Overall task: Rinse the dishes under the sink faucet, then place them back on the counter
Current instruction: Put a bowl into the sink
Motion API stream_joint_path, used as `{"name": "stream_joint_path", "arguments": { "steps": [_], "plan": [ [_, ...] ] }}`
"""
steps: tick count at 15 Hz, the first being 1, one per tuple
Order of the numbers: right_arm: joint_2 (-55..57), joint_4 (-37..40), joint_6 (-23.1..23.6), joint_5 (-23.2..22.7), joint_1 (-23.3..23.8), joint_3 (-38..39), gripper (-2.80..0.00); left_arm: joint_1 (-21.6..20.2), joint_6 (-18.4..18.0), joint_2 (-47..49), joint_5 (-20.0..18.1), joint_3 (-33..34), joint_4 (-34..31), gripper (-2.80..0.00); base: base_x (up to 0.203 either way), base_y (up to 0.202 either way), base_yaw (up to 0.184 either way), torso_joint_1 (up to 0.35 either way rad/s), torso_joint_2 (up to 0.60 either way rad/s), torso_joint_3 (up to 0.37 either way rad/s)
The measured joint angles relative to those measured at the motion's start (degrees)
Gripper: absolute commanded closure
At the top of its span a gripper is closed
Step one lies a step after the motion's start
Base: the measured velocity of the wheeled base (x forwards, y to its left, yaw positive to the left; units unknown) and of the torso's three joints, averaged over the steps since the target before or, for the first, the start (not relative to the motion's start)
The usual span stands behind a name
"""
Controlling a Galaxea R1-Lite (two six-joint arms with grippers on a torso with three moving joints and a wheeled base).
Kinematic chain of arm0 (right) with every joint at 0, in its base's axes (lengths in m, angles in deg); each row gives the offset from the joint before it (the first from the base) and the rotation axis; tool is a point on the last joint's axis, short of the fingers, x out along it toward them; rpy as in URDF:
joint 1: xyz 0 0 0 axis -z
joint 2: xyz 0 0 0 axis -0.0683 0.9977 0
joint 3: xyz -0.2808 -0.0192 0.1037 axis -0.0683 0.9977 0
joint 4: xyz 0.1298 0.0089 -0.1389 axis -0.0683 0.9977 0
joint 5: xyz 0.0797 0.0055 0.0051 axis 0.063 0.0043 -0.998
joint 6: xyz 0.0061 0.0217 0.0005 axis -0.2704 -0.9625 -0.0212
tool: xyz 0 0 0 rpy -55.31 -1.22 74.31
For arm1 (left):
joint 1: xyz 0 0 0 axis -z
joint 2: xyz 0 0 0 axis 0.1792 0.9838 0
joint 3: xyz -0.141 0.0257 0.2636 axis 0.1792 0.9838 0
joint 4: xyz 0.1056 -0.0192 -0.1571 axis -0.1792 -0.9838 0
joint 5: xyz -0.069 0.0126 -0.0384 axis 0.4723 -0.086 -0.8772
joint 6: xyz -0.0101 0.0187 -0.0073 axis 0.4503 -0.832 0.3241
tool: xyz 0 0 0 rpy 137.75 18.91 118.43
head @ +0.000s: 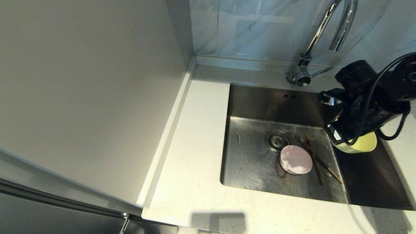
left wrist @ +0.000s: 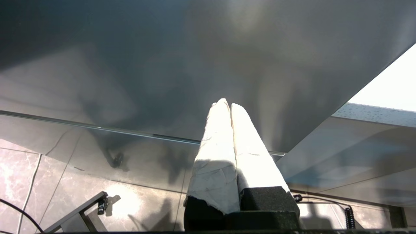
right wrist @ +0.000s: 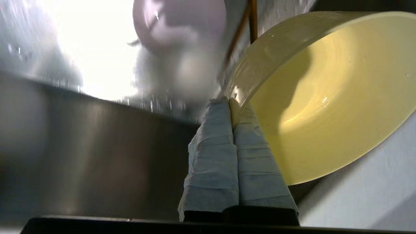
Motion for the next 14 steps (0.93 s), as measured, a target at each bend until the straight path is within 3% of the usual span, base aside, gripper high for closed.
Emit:
{"name": "stream_joint_path", "arguments": {
  "steps": [8, 14],
  "plan": [
    [9.43, -12.59, 0.02, 3.36, -10.83, -0.81, 0.00, 0.00, 0.00, 0.00, -0.01, 0.00, -0.02, 0.00, 0.000, 0.000, 0.000, 0.000, 0.00, 0.000],
    [17.84, -13.99, 0.02, 4.62, -14.81, -10.37, 0.00, 0.02, 0.00, 0.00, 0.02, 0.00, 0.01, 0.00, 0.000, 0.000, 0.000, 0.000, 0.00, 0.000]
  ]
}}
